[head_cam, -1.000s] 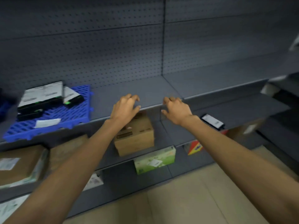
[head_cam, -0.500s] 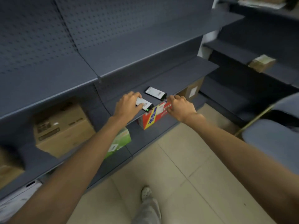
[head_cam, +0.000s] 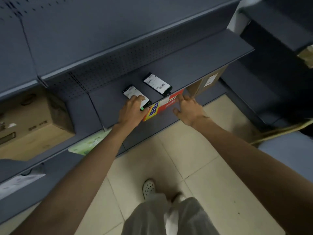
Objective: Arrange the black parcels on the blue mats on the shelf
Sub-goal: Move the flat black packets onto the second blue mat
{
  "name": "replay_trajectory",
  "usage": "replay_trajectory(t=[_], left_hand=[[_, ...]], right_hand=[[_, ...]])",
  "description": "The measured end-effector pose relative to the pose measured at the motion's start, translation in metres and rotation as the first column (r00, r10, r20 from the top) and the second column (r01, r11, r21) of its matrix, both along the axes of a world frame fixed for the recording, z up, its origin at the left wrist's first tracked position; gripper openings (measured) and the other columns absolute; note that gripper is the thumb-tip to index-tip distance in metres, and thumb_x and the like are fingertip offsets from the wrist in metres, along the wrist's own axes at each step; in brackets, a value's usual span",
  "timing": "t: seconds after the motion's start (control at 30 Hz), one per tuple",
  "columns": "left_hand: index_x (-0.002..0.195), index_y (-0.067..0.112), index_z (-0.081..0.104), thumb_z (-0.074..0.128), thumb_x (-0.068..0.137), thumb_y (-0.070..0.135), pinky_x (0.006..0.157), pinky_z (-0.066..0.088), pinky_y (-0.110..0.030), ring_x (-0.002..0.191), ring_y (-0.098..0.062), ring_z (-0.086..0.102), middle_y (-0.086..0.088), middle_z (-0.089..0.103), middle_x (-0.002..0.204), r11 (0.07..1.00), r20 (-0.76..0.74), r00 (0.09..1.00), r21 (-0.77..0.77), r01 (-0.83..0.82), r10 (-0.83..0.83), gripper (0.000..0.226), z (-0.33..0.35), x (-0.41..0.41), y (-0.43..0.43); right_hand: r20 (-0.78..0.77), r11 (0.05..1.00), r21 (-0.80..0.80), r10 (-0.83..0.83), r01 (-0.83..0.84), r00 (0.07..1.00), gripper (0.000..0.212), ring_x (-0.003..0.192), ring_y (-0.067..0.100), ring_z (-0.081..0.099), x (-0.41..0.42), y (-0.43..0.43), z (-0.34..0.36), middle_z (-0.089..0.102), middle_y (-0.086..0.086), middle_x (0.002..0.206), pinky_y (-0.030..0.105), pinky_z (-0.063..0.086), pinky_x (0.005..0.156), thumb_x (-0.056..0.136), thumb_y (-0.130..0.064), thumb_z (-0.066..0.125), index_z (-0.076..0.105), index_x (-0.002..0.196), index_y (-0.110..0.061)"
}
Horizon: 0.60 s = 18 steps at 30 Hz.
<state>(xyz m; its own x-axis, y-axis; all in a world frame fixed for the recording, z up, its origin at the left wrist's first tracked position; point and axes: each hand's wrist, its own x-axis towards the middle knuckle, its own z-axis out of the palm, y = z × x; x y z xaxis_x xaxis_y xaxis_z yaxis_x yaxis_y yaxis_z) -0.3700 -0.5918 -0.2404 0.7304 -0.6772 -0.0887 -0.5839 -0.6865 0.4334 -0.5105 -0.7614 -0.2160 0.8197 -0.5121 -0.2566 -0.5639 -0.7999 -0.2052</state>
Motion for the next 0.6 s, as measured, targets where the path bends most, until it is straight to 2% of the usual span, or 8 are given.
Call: replay_trajectory(t=[0.2,0.33,0.4,0.6], left_hand=[[0.128,0.016,0.055,0.065,0.09,0.033,0.082,0.053,-0.048,0.114,-0.031,0.056,-0.009,0.057,0.126,0.982,-0.012,0.982,-0.015,-0.187,0.186,0.043,-0.039,0.019,-0.051],[0.13,0.016,0.053,0.067,0.088,0.028,0.091,0.05,-0.048,0.122,-0.032,0.049,-0.01,0.052,0.13,0.929,-0.095,0.928,-0.055,-0.365,0.359,0.046,-0.07,0.019,-0.083],[0.129,0.016,0.053,0.069,0.086,0.027,0.09,0.05,-0.046,0.124,-0.031,0.045,-0.01,0.051,0.13,0.887,-0.122,0.889,-0.087,-0.453,0.442,0.047,-0.088,0.018,-0.099],[0.133,0.009,0.049,0.073,0.083,0.024,0.096,0.046,-0.046,0.125,-0.034,0.039,-0.015,0.045,0.136,0.813,-0.124,0.817,-0.097,-0.574,0.563,0.058,-0.143,0.028,-0.131]], right_hand=[[0.066,0.996,0.065,0.062,-0.066,0.996,0.046,0.123,0.033,0.046,0.051,-0.071,-0.048,0.05,0.012,0.13,0.043,0.046,0.086,0.091,-0.034,0.057,0.047,0.13,-0.012],[0.059,0.979,0.112,0.164,-0.169,0.985,0.051,0.125,0.034,0.044,0.084,-0.111,-0.082,0.048,0.015,0.133,0.044,0.045,0.094,0.091,-0.037,0.058,0.045,0.132,-0.008],[0.048,0.968,0.136,0.206,-0.211,0.977,0.055,0.126,0.034,0.044,0.098,-0.131,-0.099,0.049,0.015,0.135,0.044,0.045,0.098,0.091,-0.037,0.06,0.044,0.134,-0.007],[0.022,0.945,0.179,0.275,-0.275,0.961,0.064,0.129,0.033,0.043,0.131,-0.166,-0.152,0.043,0.015,0.141,0.044,0.044,0.101,0.092,-0.039,0.06,0.037,0.141,-0.004]])
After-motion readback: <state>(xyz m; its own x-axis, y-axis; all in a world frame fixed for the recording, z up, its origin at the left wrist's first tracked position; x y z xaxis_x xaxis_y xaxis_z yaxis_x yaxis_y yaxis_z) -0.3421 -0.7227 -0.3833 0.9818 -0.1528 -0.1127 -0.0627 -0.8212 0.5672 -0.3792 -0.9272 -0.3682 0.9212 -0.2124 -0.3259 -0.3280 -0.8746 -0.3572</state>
